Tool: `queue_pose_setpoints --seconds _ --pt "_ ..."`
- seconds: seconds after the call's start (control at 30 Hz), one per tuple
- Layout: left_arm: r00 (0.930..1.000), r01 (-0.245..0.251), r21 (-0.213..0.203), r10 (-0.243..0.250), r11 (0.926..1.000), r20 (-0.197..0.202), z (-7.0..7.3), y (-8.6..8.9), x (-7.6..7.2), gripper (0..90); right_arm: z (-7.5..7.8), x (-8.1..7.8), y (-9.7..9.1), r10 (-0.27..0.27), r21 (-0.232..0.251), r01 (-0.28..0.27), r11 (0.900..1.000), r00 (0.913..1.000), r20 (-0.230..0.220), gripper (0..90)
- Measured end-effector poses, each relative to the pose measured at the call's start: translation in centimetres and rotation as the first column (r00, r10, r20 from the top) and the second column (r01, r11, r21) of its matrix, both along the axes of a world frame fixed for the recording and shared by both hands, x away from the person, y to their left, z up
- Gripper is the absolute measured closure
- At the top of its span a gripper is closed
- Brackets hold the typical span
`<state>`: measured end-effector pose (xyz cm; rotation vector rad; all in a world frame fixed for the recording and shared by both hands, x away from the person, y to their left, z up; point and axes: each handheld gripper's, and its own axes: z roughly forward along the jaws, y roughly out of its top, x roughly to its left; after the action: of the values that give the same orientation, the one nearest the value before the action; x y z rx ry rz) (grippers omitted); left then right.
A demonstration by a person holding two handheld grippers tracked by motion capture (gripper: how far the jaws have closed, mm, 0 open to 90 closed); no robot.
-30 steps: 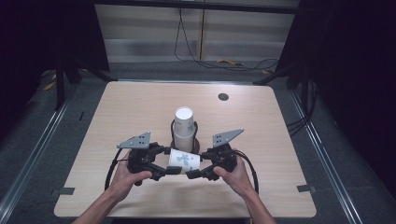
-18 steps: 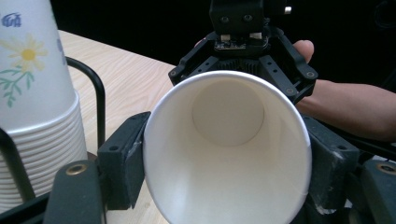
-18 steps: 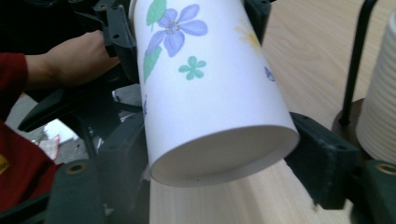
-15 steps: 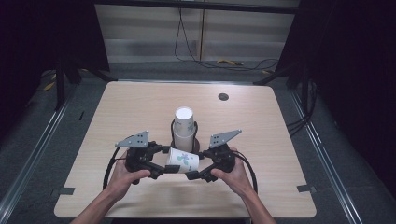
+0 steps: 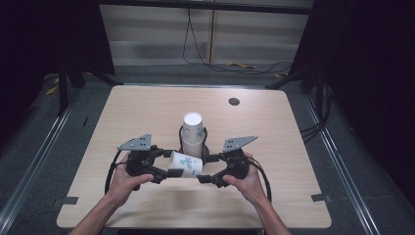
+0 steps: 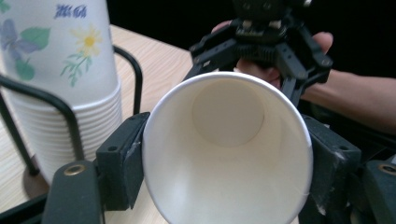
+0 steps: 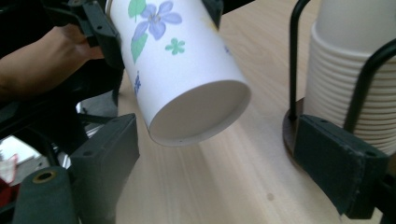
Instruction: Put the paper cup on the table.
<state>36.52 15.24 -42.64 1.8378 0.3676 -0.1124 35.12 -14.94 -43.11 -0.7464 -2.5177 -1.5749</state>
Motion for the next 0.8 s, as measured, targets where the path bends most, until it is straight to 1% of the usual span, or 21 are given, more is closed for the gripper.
queue_pose_setpoints --seconds 0.07,0.13,0.17,0.2,0.27,0.3,0.33,0.37,0.4,0.47,0.53,0.6,0.63,0.73,0.8 --pt "0.9999 -0.013 0.012 0.013 0.9998 0.001 0.0 0.1 0.0 25.8 0.0 0.0 -0.1 -0.008 0.008 0.008 0.9999 1.0 0.001 13.9" --pt "0.9998 -0.02 0.013 0.02 0.9997 -0.005 0.1 0.2 0.1 25.8 0.0 0.0 -0.1 -0.014 0.006 0.014 0.9999 0.9999 0.005 13.9" --pt "0.9995 -0.032 0.024 0.032 0.9992 -0.008 0.2 0.4 0.3 25.8 -0.2 0.0 -0.2 -0.026 -0.001 0.026 0.9997 0.9996 0.009 13.8" --pt "0.9994 -0.034 0.041 0.034 0.9986 -0.003 0.3 0.4 0.4 25.8 -0.3 0.0 -0.2 -0.029 -0.001 0.029 0.9996 0.9996 0.004 13.9" --pt "0.9993 -0.038 0.045 0.038 0.9982 0.002 0.4 0.5 0.5 25.8 -0.5 0.0 -0.3 -0.037 -0.009 0.037 0.9993 0.9993 0.01 13.8" --pt "0.9994 -0.035 0.059 0.035 0.9976 0.006 0.6 0.7 0.6 25.9 -0.5 0.0 -0.4 -0.042 -0.009 0.042 0.9991 0.9991 0.01 13.9" --pt "0.9994 -0.035 0.059 0.035 0.9976 0.006 0.6 0.7 0.6 25.9 -0.5 0.0 -0.4 -0.042 -0.009 0.042 0.9991 0.9991 0.01 13.9" --pt "0.9991 -0.037 0.091 0.035 0.9952 0.022 0.6 0.8 0.7 25.9 -0.6 0.0 -0.5 -0.048 -0.009 0.048 0.9988 0.9988 0.01 13.8" --pt "0.9987 -0.042 0.096 0.039 0.9945 0.033 0.6 0.9 0.8 25.9 -0.6 0.1 -0.7 -0.055 -0.009 0.055 0.9984 0.9984 0.013 13.8" --pt "0.9989 -0.046 0.099 0.045 0.994 0.016 0.5 1.2 1.0 25.9 -0.5 0.2 -0.9 -0.063 -0.006 0.064 0.998 0.9979 0.014 13.8" --pt "0.9986 -0.052 0.109 0.051 0.9927 0.011 0.5 1.5 1.2 25.9 -0.5 0.2 -1.1 -0.073 -0.005 0.073 0.9973 0.9972 0.015 13.9" --pt "0.9984 -0.057 0.129 0.056 0.99 0.005 0.4 1.7 1.3 26.0 -0.5 0.3 -1.3 -0.08 -0.005 0.08 0.9968 0.9967 0.017 13.8" --pt "0.9981 -0.06 0.138 0.062 0.9886 -0.008 0.3 1.8 1.3 26.1 -0.6 0.3 -1.2 -0.08 -0.011 0.08 0.9967 0.9967 0.014 13.8" --pt "0.9958 -0.086 0.181 0.09 0.9797 -0.016 -0.1 2.2 1.7 26.4 -0.7 0.3 -1.0 -0.079 -0.024 0.079 0.9966 0.9968 0.015 13.6" --pt "0.9942 -0.097 0.194 0.104 0.9761 -0.027 -0.2 2.5 2.0 26.6 -0.6 0.1 -1.0 -0.084 -0.027 0.084 0.9961 0.9963 0.02 13.7"
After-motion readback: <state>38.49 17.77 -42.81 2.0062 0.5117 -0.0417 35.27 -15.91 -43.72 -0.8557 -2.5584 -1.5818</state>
